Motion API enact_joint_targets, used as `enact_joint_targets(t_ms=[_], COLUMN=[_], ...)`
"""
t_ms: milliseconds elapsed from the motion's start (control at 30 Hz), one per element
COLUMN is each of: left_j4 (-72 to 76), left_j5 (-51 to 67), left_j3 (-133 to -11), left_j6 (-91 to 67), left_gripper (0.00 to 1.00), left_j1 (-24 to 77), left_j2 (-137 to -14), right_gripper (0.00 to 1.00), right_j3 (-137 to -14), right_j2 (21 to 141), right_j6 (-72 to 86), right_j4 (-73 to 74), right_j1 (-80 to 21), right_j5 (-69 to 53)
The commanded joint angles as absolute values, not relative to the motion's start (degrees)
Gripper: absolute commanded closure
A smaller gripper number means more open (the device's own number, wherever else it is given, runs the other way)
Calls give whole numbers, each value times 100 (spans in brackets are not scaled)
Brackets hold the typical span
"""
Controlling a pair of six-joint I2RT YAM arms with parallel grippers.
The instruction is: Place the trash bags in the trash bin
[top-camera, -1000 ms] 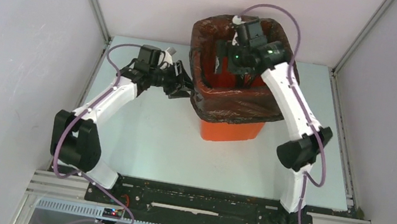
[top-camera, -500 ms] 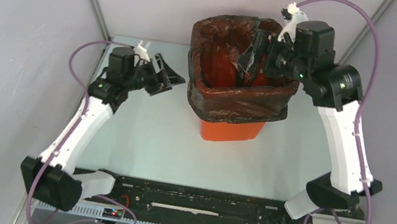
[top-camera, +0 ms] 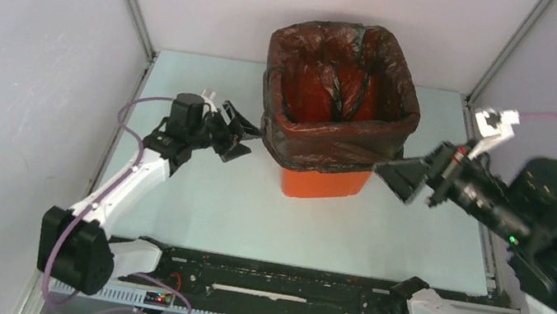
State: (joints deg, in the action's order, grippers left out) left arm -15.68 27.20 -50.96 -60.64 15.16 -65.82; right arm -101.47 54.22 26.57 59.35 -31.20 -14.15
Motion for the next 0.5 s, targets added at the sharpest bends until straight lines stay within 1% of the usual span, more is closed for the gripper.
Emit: enact_joint_targets(t_ms=[0,133,300,467], left_j4=[-669,-460,193,797], left_j5=[2729,2879,2920,3006], left_j3=[-5170,-5793,-6663,-8198], left_j6=[-6550,-6714,-7259,-7930], left_gripper=[25,26,27,27], left_j1=[1651,1908,2445,3031], left_j2=[-7240,-8216,-9291,-10680], right_gripper=[0,0,0,0], right_j3=[-9771,-9554,-9580,-9736], right_j2=[4754,4260,3985,3937], right_j6=[3130,3458,3638,3688], right_j4=[5801,5949,6233,6585], right_j1=[-3111,-3111,-3120,-3120], right_j5=[-1417,-1280,-1030,-656])
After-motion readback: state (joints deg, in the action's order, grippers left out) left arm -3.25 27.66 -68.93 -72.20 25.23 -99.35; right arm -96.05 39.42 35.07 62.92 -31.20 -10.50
